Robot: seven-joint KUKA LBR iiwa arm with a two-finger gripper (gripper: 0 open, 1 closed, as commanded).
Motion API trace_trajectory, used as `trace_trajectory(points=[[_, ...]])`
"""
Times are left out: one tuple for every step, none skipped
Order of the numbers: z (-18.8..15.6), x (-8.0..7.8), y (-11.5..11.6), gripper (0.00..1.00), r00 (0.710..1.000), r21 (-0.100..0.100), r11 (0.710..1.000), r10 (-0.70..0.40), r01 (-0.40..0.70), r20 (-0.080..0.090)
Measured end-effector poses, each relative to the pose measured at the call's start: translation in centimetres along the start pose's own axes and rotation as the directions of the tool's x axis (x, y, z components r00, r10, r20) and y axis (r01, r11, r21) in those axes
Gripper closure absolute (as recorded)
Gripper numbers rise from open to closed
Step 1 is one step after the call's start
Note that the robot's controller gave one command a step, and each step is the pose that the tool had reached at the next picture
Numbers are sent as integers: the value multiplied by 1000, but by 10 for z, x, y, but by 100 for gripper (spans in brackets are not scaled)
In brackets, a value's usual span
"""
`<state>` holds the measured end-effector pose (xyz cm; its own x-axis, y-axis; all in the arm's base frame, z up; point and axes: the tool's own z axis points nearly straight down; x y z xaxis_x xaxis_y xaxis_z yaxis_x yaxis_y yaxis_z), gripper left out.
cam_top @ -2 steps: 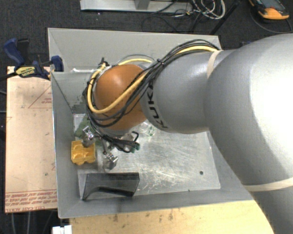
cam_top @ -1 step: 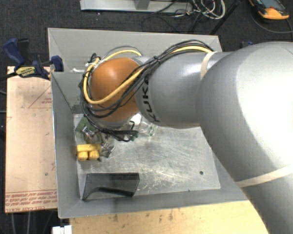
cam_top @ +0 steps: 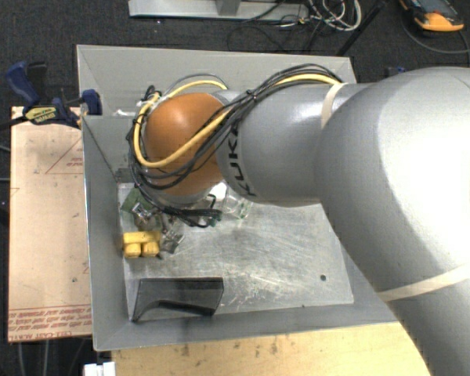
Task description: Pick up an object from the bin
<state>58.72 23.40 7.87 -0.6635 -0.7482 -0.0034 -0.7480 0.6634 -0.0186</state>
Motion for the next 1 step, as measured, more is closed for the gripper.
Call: trace_trajectory(points=[[-125, 15, -9, 100, 1000, -18, 1000, 24, -24, 1]])
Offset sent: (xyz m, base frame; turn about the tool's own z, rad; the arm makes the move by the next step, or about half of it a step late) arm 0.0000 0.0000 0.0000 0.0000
